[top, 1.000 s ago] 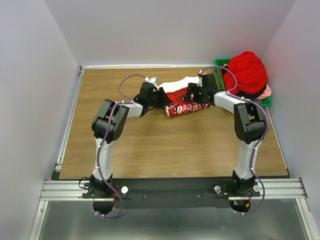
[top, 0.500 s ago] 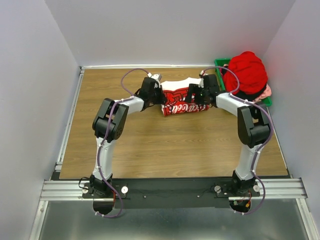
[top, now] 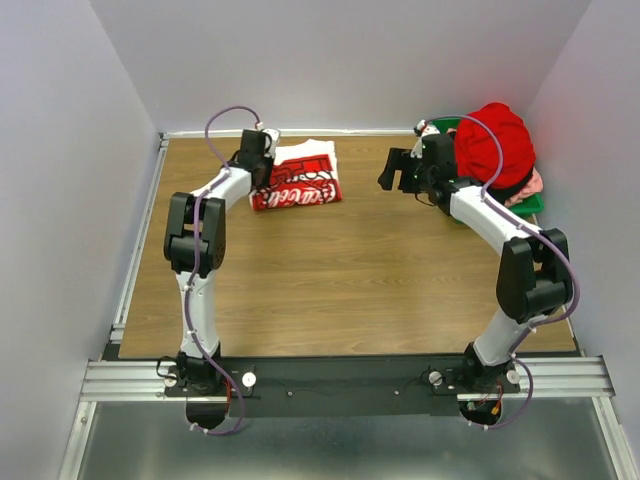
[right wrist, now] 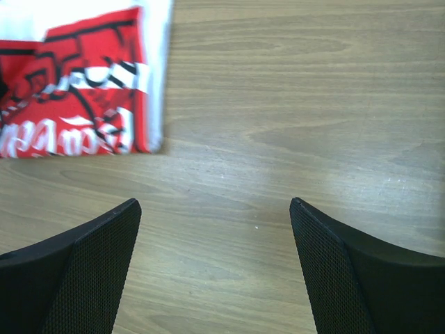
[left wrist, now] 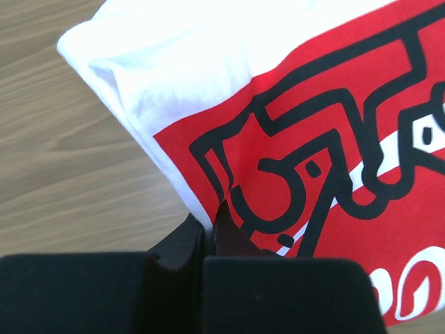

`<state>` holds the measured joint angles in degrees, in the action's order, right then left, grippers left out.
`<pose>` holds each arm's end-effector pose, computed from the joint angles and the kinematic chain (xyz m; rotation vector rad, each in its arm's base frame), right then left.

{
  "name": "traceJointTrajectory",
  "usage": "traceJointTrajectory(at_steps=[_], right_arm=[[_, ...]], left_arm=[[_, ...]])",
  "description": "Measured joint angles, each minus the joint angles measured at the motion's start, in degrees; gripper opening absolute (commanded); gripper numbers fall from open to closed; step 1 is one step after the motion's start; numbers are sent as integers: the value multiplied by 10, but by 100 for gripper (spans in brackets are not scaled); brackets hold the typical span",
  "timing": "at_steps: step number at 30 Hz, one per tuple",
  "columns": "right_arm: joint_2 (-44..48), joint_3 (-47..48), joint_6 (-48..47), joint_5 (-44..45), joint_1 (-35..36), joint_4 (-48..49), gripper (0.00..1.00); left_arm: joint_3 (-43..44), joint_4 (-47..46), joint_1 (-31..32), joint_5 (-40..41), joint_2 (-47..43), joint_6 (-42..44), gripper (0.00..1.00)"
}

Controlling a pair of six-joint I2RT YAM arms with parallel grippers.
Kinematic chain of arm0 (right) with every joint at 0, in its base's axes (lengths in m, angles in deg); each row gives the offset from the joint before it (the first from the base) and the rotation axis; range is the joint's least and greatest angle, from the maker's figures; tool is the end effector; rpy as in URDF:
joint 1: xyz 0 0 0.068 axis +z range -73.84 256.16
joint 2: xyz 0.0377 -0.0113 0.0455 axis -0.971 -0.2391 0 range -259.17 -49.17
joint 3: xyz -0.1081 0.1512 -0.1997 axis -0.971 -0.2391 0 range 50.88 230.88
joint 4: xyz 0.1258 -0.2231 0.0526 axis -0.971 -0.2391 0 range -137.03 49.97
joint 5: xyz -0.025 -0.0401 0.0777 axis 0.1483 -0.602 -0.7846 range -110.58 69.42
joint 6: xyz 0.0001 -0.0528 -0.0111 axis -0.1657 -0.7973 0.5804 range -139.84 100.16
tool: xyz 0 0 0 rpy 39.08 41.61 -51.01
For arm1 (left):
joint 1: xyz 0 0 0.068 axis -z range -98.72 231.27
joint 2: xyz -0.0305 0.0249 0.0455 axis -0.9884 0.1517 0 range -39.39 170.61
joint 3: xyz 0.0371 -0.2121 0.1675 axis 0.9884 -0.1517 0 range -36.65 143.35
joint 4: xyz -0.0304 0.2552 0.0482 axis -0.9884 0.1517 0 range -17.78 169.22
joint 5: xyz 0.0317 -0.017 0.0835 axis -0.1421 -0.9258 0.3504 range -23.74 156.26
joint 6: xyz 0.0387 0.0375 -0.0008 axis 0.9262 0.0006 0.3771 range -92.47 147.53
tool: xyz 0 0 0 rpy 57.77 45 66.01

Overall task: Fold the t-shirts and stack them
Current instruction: Neatly place the folded tshirt to the corner

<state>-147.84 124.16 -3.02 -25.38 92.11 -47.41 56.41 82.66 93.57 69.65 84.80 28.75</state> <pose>0.3829 0.1125 0.2643 -0.0329 2.1703 0.4212 0.4802 -0.1026 0.1839 0.2394 2.2823 -0.0321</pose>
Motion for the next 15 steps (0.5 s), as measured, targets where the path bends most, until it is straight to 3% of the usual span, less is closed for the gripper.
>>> traceJointTrajectory(at_steps=[8,15], right_arm=[[11,-6,-4,3,0,-4,94],[39,-22,-7,3,0,-5,94]], left_arm=[[44,42,-97,62,4,142,0],[116,47,-164,71,50,227,0]])
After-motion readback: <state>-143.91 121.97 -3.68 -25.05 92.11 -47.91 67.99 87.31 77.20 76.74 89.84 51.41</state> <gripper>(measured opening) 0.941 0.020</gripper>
